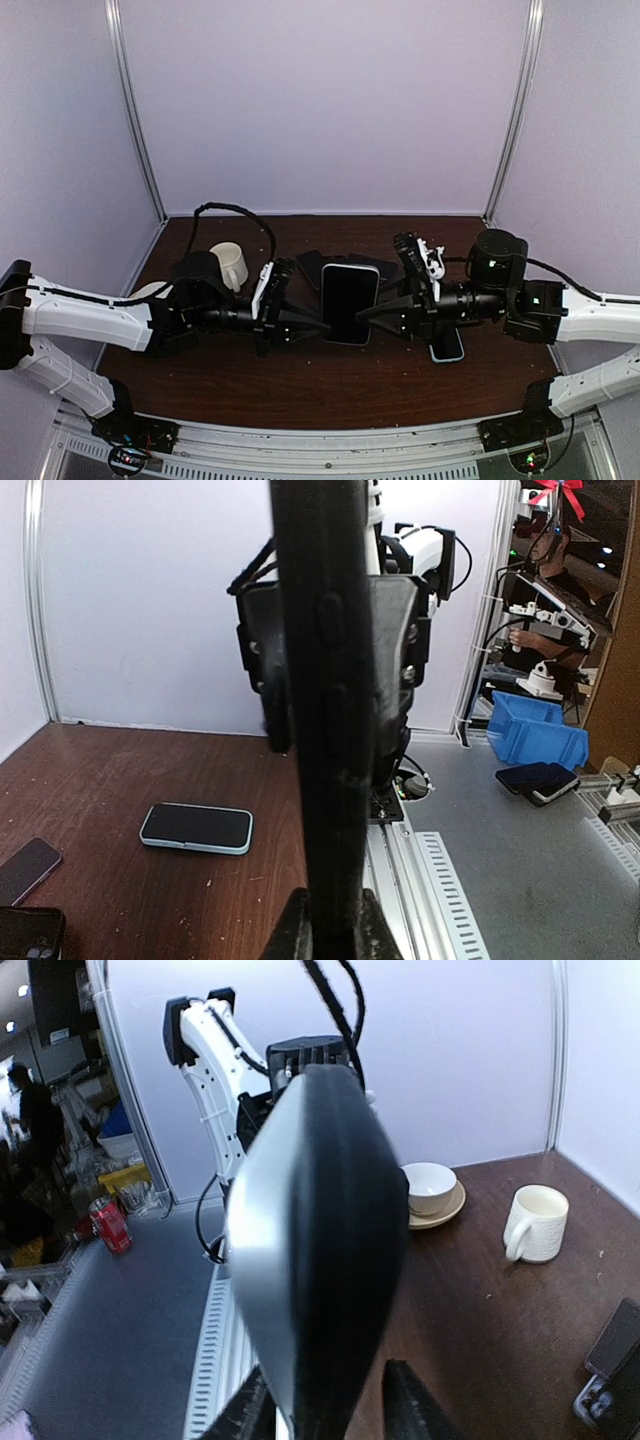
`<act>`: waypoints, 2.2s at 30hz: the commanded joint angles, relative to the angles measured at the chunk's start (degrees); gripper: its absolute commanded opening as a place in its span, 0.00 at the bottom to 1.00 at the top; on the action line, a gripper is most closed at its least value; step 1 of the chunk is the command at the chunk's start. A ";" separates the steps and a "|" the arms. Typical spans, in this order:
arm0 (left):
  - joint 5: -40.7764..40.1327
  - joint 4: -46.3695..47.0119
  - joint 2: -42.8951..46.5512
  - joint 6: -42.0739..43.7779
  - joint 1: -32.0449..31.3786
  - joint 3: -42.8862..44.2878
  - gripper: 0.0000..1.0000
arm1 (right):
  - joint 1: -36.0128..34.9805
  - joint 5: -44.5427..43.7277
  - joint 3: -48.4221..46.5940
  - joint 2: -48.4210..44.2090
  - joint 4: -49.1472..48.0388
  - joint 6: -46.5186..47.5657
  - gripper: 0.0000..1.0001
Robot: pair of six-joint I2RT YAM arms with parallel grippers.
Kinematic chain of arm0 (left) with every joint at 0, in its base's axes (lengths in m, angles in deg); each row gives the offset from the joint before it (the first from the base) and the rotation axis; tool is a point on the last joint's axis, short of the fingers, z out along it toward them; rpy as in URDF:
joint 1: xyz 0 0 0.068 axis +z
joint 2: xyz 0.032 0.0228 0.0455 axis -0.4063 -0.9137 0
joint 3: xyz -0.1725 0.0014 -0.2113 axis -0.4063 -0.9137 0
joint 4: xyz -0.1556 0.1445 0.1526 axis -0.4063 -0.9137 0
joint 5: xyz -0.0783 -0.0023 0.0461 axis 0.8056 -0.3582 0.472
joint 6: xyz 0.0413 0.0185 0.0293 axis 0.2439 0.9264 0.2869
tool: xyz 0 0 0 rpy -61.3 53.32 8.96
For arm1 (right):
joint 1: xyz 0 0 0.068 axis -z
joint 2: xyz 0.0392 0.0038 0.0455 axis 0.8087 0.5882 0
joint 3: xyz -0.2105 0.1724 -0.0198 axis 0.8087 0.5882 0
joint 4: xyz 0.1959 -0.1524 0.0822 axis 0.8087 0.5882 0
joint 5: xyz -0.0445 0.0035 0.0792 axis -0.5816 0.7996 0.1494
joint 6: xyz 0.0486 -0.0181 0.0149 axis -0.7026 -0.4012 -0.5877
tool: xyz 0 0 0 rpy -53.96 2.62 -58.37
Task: Put the phone into the phone case
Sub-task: Press the phone with the phone case against the phone.
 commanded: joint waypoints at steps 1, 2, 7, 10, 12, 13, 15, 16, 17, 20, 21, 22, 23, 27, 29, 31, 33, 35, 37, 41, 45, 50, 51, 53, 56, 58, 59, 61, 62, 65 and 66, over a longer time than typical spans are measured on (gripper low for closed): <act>1.71 4.19 0.22 1.72 -0.49 0.67 0.00 | -0.03 1.40 -2.61 0.50 -2.07 -0.65 0.48; 1.81 2.03 0.25 3.08 -0.53 1.04 0.00 | -0.03 1.89 -3.05 0.36 -1.70 -0.38 0.54; -0.09 -9.82 2.32 14.70 -1.59 2.48 0.00 | -0.03 2.22 -10.54 -0.41 14.53 9.59 0.66; -4.03 -23.59 3.05 22.59 -2.59 5.78 0.00 | -0.03 -1.74 -17.47 0.08 32.75 19.01 0.68; -6.17 -26.28 3.48 24.12 -2.63 6.59 0.00 | -0.03 -3.27 -22.18 1.44 41.41 22.66 0.69; -6.65 -26.28 3.74 24.37 -2.59 6.45 0.00 | -0.07 -3.35 -24.34 2.29 45.39 24.10 0.70; -6.95 -26.39 3.87 24.49 -2.62 6.49 0.00 | -0.10 -2.82 -27.75 3.97 50.56 25.82 0.70; -6.71 -26.41 3.86 24.49 -2.58 6.58 0.00 | -0.16 -2.57 -29.04 4.52 52.40 26.52 0.70; -6.57 -26.52 3.78 24.45 -2.58 6.68 0.00 | -0.33 -2.23 -30.03 5.00 53.61 27.07 0.70; -6.43 -27.01 3.29 24.16 -2.59 7.34 0.00 | -1.36 -0.94 -31.67 6.25 55.10 28.06 0.71; -6.56 -27.30 3.16 24.03 -2.63 7.58 0.00 | -1.88 -1.07 -31.94 6.77 55.29 28.08 0.71; -6.65 -27.63 3.07 23.90 -2.59 7.77 0.00 | -2.61 -1.80 -32.27 7.33 55.36 28.00 0.72; -6.69 -27.72 2.96 23.74 -2.56 7.87 0.00 | -3.16 -2.84 -32.43 7.86 55.29 27.77 0.73; -6.26 -26.50 3.23 23.01 -2.59 7.38 0.00 | -4.58 -5.75 -31.33 9.31 53.77 26.72 0.75; -5.51 -26.57 2.82 22.63 -2.58 7.63 0.00 | -4.81 -6.46 -30.54 10.07 51.66 25.94 0.75; -4.47 -26.48 2.58 22.37 -2.56 7.76 0.00 | -4.80 -7.25 -30.65 11.23 51.00 25.60 0.72; -3.47 -25.95 2.67 22.13 -2.63 7.41 0.00 | -4.82 -7.79 -31.03 12.06 51.16 25.82 0.61; -2.98 -25.59 2.73 22.07 -2.63 7.08 0.00 | -4.79 -8.25 -31.06 12.31 50.86 26.11 0.47; -2.64 -25.79 2.75 22.19 -2.59 7.11 0.00 | -4.78 -8.37 -30.77 12.19 50.23 26.11 0.37; -1.81 -25.78 2.45 22.19 -2.62 7.36 0.00 | -4.84 -8.38 -30.61 12.33 49.23 25.77 0.25; -1.40 -25.49 1.95 21.78 -2.63 7.41 0.00 | -4.85 -7.95 -30.62 12.68 49.03 25.50 0.09; -1.19 -21.35 1.22 18.41 -2.61 6.98 0.11 | -4.83 -7.32 -29.74 12.07 47.28 25.08 0.01; -1.16 -20.19 0.80 17.35 -2.63 6.86 0.15 | -4.80 -7.04 -29.52 11.79 46.60 24.88 0.00; -1.59 -17.93 -0.06 15.17 -2.63 6.71 0.29 | -4.81 -6.80 -29.20 11.41 45.23 24.50 0.00; -2.00 -15.24 -1.21 12.88 -2.63 6.70 0.40 | -4.79 -6.64 -28.96 11.25 44.56 24.26 0.00; -1.79 -13.46 -1.65 12.46 -2.62 6.64 0.39 | -4.86 -6.52 -28.80 11.35 44.40 24.23 0.00; -1.51 -12.86 -1.87 11.15 -2.63 6.71 0.34 | -4.79 -6.51 -28.78 11.37 44.45 24.12 0.00; -1.26 -12.48 -2.31 10.31 -2.63 6.70 0.26 | -4.79 -6.66 -28.65 11.38 44.23 23.91 0.00; -1.13 -12.34 -2.45 10.18 -2.57 6.70 0.27 | -4.74 -6.81 -28.54 11.31 44.01 23.75 0.00; -0.50 -10.51 -3.37 8.64 -2.71 6.67 0.39 | -4.74 -7.05 -28.06 11.20 42.82 23.10 0.00; -0.38 -9.25 -3.70 8.06 -2.72 6.65 0.41 | -4.70 -7.13 -27.76 11.13 42.18 22.90 0.00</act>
